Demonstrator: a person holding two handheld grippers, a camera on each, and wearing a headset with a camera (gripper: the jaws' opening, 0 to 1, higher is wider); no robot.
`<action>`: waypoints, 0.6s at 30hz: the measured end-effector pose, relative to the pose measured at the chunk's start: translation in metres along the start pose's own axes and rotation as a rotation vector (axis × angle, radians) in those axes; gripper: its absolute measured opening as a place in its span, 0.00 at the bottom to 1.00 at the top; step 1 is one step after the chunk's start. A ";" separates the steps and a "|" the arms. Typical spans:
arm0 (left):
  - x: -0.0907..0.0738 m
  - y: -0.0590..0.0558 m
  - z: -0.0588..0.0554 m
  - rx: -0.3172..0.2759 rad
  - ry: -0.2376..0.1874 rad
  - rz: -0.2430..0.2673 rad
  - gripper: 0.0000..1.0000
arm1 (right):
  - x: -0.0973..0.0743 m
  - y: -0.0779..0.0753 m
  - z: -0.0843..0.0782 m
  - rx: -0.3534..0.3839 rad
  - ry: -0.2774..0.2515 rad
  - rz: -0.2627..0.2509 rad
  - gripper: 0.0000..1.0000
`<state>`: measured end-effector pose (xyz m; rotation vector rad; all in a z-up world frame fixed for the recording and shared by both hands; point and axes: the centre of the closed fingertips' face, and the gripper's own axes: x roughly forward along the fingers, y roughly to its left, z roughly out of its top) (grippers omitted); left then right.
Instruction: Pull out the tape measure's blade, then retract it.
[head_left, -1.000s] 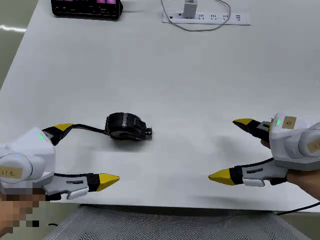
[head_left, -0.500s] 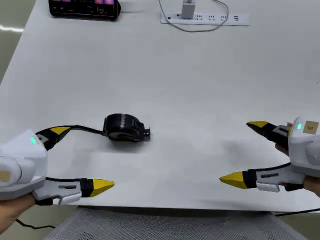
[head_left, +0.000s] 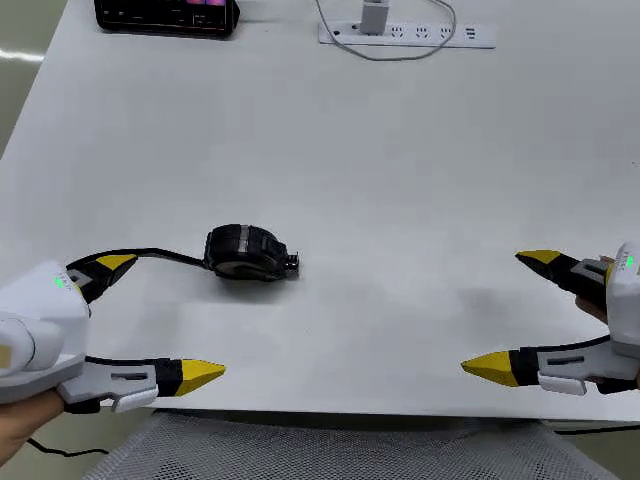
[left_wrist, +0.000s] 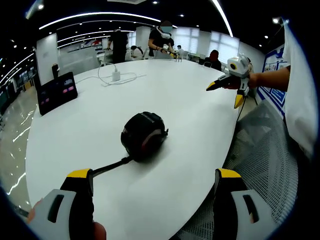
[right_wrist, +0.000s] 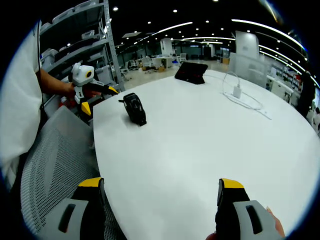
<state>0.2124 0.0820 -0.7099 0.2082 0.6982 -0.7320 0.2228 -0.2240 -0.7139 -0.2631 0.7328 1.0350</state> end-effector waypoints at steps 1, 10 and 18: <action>0.000 0.000 0.000 -0.002 0.000 -0.003 0.99 | 0.000 0.001 0.000 0.002 0.000 0.002 0.93; -0.002 0.000 -0.002 0.005 0.003 -0.002 0.99 | -0.001 0.000 0.001 0.003 0.002 0.001 0.93; -0.001 -0.003 -0.004 0.014 0.004 -0.008 0.99 | -0.001 -0.001 -0.001 0.004 0.008 0.002 0.94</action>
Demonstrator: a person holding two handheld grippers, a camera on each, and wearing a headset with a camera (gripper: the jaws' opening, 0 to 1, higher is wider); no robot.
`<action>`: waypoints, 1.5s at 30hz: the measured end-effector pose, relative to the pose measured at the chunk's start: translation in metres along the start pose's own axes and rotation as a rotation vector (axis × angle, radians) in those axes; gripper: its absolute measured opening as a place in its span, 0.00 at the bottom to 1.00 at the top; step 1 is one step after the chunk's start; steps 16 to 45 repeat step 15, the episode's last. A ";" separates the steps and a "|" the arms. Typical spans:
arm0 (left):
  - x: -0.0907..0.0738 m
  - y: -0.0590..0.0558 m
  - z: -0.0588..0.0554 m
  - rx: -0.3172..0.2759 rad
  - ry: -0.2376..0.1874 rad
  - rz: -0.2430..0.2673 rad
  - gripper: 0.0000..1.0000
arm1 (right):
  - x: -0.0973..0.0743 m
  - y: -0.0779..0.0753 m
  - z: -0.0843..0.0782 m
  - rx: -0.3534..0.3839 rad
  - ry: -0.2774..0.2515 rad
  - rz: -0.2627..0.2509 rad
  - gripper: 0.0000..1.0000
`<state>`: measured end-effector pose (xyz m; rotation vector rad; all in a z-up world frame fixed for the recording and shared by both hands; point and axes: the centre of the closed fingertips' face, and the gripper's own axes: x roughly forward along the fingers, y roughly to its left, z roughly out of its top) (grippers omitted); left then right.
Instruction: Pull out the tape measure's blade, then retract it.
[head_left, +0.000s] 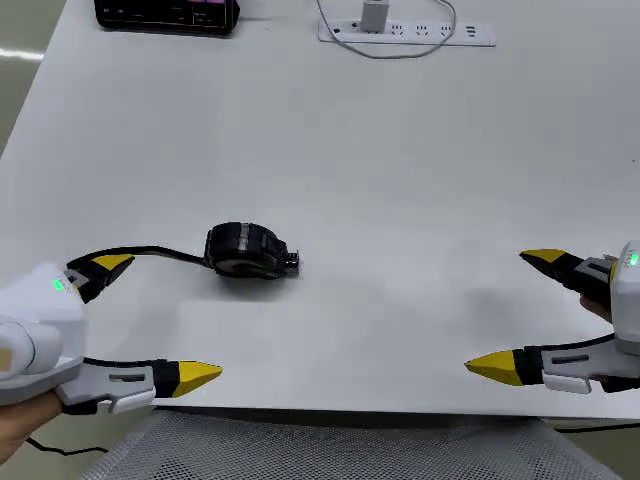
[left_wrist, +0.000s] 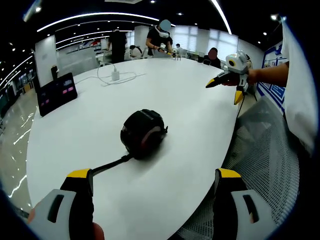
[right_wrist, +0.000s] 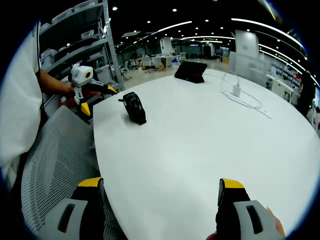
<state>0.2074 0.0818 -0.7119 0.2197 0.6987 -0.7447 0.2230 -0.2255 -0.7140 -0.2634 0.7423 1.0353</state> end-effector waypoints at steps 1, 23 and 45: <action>0.000 0.003 0.001 0.016 -0.003 0.021 0.99 | 0.000 0.000 0.000 -0.001 0.000 0.000 0.94; 0.001 0.000 -0.003 -0.003 0.011 -0.008 0.99 | -0.001 0.001 -0.001 -0.001 0.004 0.004 0.94; 0.001 0.000 -0.003 -0.003 0.011 -0.008 0.99 | -0.001 0.001 -0.001 -0.001 0.004 0.004 0.94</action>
